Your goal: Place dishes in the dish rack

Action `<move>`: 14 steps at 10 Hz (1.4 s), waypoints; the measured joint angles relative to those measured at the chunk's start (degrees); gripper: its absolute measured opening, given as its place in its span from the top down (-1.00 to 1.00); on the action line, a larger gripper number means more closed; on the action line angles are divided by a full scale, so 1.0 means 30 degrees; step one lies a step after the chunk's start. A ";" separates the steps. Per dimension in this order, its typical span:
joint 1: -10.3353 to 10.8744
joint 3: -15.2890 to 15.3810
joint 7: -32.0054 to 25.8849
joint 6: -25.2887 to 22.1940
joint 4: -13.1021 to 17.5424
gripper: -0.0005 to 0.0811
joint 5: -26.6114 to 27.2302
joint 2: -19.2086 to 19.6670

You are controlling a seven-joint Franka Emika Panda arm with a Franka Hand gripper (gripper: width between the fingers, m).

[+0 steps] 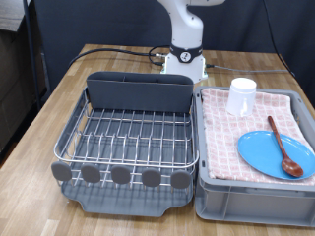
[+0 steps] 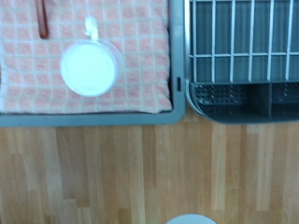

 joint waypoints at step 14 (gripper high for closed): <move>0.0403 0.3736 0.4241 0.3156 0.4912 -0.98 -0.0177 0.7332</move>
